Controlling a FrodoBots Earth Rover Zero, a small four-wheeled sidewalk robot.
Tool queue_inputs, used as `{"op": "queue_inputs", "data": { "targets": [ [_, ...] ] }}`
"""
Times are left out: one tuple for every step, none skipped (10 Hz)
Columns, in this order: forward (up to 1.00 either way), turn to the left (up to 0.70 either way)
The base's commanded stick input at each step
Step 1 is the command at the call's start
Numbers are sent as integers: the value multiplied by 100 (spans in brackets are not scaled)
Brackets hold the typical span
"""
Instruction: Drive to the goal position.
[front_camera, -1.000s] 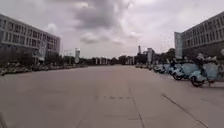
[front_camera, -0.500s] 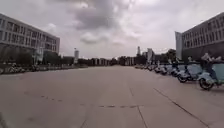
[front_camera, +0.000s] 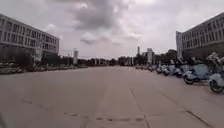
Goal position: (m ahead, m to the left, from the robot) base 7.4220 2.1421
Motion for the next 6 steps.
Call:
{"op": "queue_inputs", "data": {
  "targets": [
    [70, 0],
    [70, 0],
    [70, 0],
    [70, 0],
    [70, 0],
    [70, 0]
  ]
}}
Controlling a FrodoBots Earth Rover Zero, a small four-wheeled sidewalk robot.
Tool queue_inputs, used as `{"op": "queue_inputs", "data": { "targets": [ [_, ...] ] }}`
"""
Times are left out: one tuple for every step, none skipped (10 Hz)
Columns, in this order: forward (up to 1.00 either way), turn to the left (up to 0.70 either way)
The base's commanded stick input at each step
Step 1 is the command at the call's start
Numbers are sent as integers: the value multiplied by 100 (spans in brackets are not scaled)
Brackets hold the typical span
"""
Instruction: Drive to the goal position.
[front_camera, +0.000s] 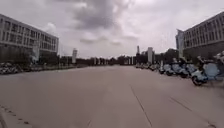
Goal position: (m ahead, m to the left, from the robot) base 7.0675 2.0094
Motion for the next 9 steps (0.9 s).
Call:
{"op": "queue_inputs", "data": {
  "targets": [
    [70, 0],
    [70, 0],
    [70, 0],
    [70, 0],
    [70, 0],
    [70, 0],
    [70, 0],
    [70, 0],
    [70, 0]
  ]
}}
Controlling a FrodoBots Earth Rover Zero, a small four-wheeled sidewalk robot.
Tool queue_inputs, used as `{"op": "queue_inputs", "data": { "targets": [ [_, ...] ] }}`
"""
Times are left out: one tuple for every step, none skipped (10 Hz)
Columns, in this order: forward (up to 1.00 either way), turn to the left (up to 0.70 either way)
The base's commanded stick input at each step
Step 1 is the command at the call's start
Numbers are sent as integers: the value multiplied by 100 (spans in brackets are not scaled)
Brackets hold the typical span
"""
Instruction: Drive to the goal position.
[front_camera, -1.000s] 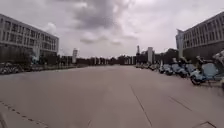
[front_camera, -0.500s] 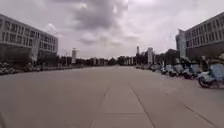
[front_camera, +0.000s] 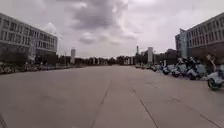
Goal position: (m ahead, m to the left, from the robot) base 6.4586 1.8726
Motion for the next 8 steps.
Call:
{"op": "queue_inputs", "data": {
  "targets": [
    [70, 0],
    [70, 0],
    [70, 0],
    [70, 0],
    [70, 0],
    [70, 0],
    [70, 0],
    [70, 0]
  ]
}}
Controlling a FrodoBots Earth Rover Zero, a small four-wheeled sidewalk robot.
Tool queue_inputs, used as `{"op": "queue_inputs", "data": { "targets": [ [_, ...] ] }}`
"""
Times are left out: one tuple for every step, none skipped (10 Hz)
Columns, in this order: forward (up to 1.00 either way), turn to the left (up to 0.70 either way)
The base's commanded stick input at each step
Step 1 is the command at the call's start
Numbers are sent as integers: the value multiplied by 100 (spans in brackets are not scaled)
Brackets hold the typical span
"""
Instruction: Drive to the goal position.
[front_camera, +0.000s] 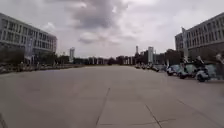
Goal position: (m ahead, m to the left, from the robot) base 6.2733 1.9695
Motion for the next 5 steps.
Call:
{"op": "queue_inputs", "data": {
  "targets": [
    [70, 0],
    [70, 0],
    [70, 0],
    [70, 0],
    [70, 0]
  ]
}}
